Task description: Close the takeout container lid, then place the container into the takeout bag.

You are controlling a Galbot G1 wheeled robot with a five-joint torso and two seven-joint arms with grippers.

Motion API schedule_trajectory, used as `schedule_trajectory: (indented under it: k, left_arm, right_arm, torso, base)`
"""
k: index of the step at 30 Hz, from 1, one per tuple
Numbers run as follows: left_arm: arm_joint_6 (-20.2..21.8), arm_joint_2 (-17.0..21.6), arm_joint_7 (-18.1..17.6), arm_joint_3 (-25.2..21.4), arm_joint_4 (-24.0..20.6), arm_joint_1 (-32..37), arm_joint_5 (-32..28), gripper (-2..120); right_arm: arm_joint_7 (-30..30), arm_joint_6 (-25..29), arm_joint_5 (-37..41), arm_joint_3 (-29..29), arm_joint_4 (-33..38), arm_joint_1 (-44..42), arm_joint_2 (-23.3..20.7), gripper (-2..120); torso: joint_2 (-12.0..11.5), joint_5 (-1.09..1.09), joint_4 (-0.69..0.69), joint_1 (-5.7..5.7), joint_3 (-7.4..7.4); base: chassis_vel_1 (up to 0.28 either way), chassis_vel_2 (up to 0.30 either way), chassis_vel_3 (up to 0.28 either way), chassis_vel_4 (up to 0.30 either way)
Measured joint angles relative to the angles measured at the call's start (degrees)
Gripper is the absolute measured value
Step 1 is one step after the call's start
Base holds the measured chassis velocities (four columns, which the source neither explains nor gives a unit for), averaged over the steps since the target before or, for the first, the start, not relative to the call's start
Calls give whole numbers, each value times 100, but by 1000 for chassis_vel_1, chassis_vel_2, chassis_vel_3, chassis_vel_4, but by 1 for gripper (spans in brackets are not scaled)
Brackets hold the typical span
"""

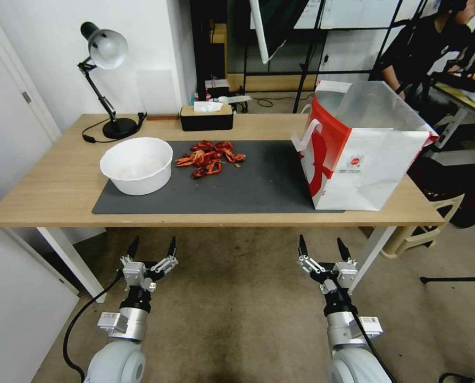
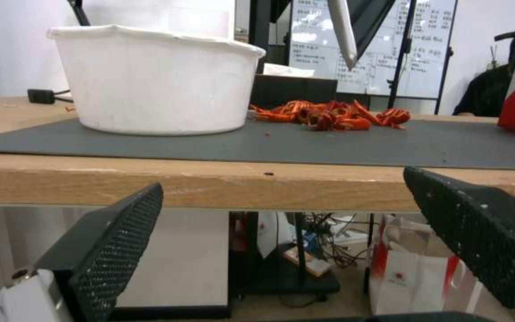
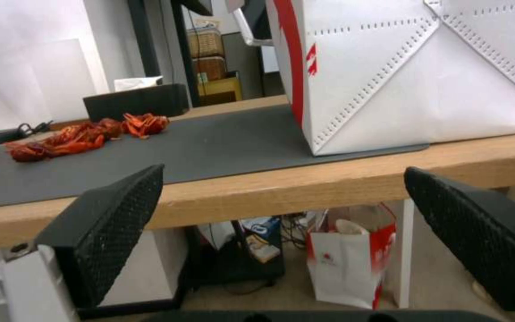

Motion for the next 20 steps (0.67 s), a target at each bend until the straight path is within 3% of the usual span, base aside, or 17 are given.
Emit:
schedule_trajectory:
  k: [20]
  left_arm:
    - [3, 0, -1, 4, -7, -1, -5, 100]
  right_arm:
    - [2, -14, 0, 2, 13, 4, -6, 100]
  torso:
    - [0, 0, 0, 0, 0]
  base:
    - [0, 0, 0, 0]
